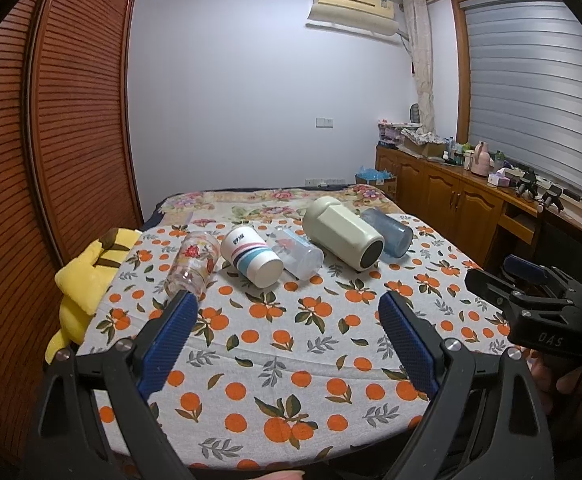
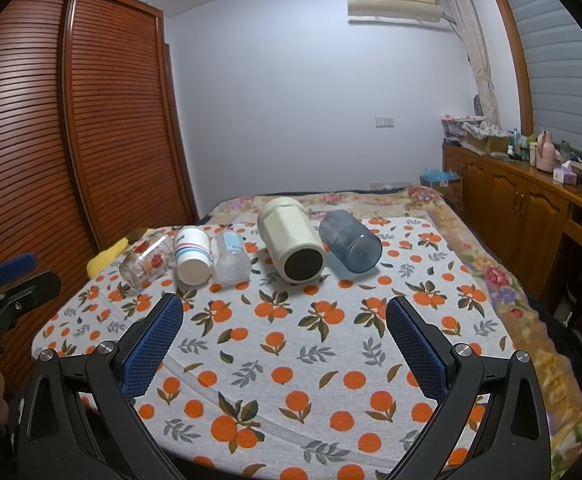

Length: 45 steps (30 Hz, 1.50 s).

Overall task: Flip cup upright
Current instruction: 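Move the right gripper toward the lying cream tumbler and close around its body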

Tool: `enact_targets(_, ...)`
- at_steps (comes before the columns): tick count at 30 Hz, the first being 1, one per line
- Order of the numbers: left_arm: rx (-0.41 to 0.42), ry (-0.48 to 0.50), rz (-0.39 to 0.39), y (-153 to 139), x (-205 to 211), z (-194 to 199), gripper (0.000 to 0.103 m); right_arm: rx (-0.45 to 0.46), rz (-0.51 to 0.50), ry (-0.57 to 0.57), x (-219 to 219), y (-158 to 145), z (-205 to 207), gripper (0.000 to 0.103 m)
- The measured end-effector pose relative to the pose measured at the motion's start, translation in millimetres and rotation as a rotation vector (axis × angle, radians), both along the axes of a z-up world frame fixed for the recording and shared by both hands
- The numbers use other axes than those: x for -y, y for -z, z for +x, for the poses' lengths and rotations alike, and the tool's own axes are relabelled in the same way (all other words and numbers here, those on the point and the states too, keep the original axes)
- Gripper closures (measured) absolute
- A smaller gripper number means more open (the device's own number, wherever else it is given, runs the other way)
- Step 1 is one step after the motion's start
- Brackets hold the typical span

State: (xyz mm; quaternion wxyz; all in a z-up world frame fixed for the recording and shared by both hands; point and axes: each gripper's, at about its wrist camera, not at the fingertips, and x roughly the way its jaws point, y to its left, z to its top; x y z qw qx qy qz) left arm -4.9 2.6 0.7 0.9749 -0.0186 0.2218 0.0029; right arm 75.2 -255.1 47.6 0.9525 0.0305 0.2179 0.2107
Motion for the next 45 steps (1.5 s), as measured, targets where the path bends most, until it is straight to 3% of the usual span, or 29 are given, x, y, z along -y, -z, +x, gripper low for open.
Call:
enact_targets(14,-0.122,0.005,-0.005,32,-14,54,0.010,-0.090,-0.021,-0.024,-5,24,46,0.000)
enact_targets(26,-0.177,0.025,0.004,38,-17,118,0.010,-0.113,-0.098,-0.095,-26,22,104,0.000)
enact_targets(45,-0.261,0.077,0.041,43,-13,208,0.010,-0.252,-0.202,-0.200,-64,28,222,0.000)
